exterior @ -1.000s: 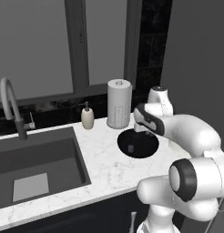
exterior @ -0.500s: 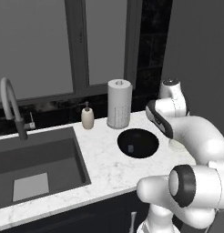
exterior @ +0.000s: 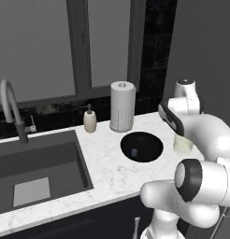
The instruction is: Grab a lemon wedge from the fridge and one ice cube from the ice bowl, and put them in the glass of lemonade.
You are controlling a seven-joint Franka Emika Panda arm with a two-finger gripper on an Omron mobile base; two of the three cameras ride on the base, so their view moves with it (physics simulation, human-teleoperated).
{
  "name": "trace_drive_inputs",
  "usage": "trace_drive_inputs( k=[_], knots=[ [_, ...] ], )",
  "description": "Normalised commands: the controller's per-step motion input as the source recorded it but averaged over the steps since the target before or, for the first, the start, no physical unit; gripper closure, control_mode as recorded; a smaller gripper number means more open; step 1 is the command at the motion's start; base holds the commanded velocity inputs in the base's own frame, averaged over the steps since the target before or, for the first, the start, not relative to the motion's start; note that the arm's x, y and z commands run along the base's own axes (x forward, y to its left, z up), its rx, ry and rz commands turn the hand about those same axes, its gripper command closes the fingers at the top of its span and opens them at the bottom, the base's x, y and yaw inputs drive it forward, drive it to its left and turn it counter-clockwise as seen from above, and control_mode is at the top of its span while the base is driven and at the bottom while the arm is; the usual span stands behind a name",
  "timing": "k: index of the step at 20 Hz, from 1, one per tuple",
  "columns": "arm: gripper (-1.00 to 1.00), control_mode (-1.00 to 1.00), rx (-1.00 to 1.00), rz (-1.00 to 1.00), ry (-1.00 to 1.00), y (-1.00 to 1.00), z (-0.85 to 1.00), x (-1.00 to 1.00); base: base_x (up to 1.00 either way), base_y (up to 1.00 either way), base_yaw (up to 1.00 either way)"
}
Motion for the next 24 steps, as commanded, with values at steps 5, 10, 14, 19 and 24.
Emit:
trace_drive_inputs(
  k=[5, 10, 14, 19, 24],
  knots=[
    [1.0, -1.0, 0.0, 0.0, 0.0, -0.12, 0.0, 0.0, 0.0, 0.0, 0.0],
    [1.0, -1.0, 0.0, 0.01, 0.0, -0.03, 0.0, 0.0, 0.0, 0.0, 0.0],
    [1.0, -1.0, 0.0, 0.04, 0.0, 0.0, 0.0, 0.12, 0.0, 0.0, 0.0],
    [1.0, -1.0, 0.0, 0.02, 0.01, 0.0, 0.0, 0.21, 0.0, 0.0, 0.0],
    [1.0, -1.0, 0.0, 0.0, -0.04, -0.27, -0.01, -0.02, 0.0, 0.0, 0.0]
  ],
)
